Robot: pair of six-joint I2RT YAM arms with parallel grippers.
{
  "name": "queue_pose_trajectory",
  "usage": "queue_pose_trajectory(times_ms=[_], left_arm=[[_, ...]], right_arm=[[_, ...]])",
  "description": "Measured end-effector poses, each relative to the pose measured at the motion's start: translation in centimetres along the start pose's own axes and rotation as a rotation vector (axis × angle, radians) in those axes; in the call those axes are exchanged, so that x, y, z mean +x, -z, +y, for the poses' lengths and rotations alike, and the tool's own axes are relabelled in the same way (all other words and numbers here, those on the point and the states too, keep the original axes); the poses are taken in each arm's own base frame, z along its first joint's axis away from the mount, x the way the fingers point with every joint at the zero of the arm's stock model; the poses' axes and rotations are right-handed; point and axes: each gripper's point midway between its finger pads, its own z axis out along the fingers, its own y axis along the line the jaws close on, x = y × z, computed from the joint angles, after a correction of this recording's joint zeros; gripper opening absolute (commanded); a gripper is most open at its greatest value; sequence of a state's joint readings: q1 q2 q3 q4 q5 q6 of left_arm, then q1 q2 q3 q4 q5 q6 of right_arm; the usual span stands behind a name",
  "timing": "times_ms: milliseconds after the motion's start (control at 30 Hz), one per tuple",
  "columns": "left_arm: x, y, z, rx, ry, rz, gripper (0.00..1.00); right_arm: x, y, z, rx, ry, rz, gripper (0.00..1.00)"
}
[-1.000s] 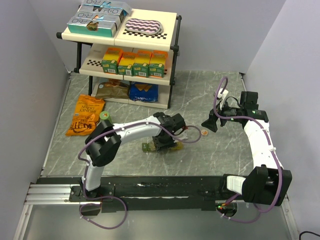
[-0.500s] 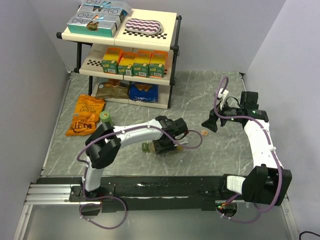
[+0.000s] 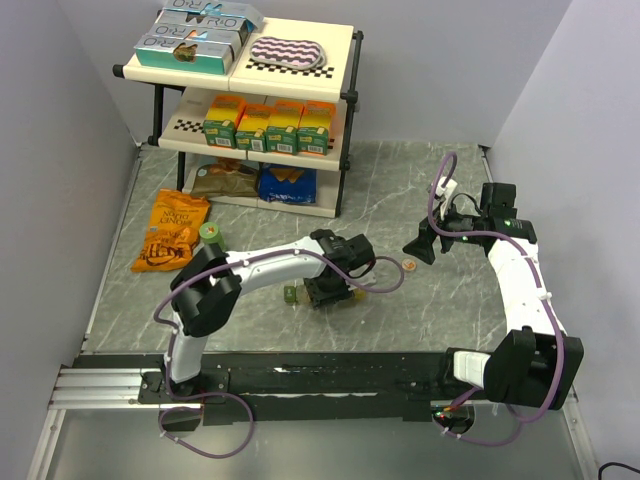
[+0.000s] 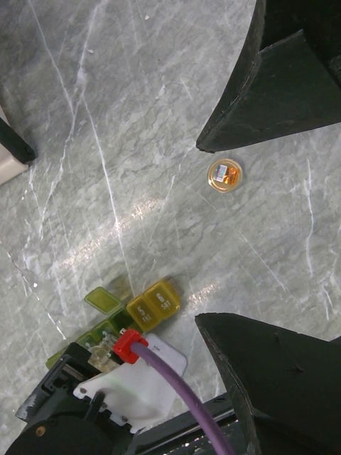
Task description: Sort the pills into containers
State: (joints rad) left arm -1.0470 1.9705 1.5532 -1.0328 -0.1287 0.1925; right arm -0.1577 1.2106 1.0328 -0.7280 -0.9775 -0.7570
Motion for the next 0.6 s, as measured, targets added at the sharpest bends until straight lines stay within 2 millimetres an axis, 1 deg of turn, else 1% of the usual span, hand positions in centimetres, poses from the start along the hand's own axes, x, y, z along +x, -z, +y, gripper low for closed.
queue_pose_trajectory(times_ms=[267, 400, 600], left_arm=[[-0.05, -0.36, -0.48, 0.005, 0.009, 0.021, 0.01], [-0.04, -0.66, -0.30, -0.001, 0.018, 0.017, 0.01], [0.24, -0.61, 0.29, -0.024, 0.032, 0.028, 0.01]], right_arm=[[0.12, -0.07, -0.03, -0.002, -0.005, 0.003, 1.00], [0.16, -0.09, -0.04, -0.003, -0.006, 0.004, 1.00], [0.34, -0.18, -0.05, -0.008, -0.011, 0.008, 1.00]])
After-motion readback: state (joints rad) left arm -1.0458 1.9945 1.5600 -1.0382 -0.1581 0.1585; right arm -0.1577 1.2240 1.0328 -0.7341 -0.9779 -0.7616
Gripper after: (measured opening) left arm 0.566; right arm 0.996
